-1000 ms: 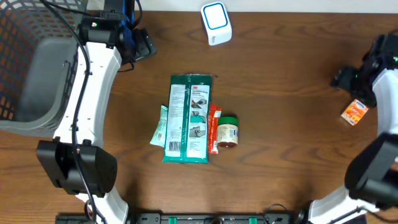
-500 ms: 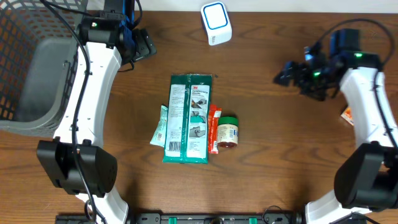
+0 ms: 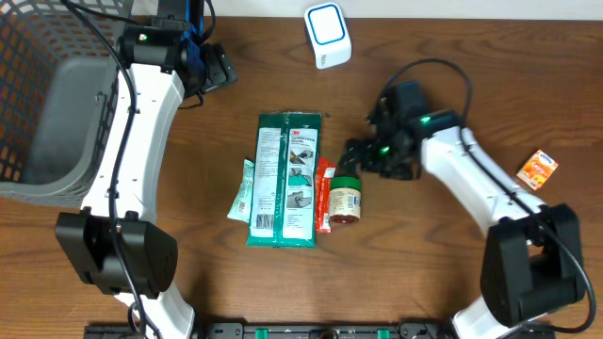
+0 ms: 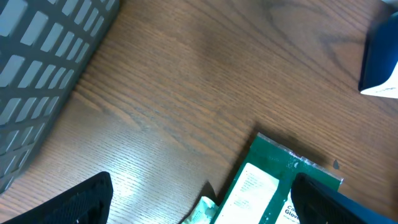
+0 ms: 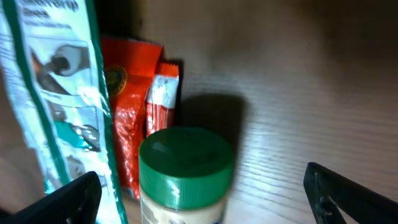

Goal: Scan the item barcode
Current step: 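Move the right gripper to the green-lidded jar and grasp it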

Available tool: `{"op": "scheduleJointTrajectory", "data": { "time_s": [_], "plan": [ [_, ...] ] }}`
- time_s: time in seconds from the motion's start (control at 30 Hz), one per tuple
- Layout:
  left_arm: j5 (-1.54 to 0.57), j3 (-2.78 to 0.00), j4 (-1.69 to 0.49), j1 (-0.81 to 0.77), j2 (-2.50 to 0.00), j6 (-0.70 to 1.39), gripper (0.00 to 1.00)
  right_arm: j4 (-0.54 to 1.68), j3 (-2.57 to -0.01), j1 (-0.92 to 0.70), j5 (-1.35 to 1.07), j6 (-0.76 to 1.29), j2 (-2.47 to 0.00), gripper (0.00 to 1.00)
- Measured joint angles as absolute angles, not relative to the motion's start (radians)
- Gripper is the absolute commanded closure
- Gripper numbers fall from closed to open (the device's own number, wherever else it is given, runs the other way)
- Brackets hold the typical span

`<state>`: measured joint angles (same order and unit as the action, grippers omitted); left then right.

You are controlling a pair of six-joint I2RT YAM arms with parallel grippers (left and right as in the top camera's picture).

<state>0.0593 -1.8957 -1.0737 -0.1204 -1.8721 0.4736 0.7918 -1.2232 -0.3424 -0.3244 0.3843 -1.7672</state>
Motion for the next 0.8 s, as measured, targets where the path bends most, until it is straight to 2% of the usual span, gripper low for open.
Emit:
{"op": "scheduleJointTrajectory", "data": {
  "time_s": [0.4, 0.8],
  "plan": [
    [0.059, -1.896, -1.074, -0.12, -1.872, 0.474, 0.09, 0.732, -1.188, -0.5, -0.217, 0.521, -1.768, 0.03],
    [0.059, -1.896, -1.074, -0.12, -1.872, 0.474, 0.09, 0.747, -1.188, -0.506, -0.192, 0.564, -1.791, 0.05]
  ]
}}
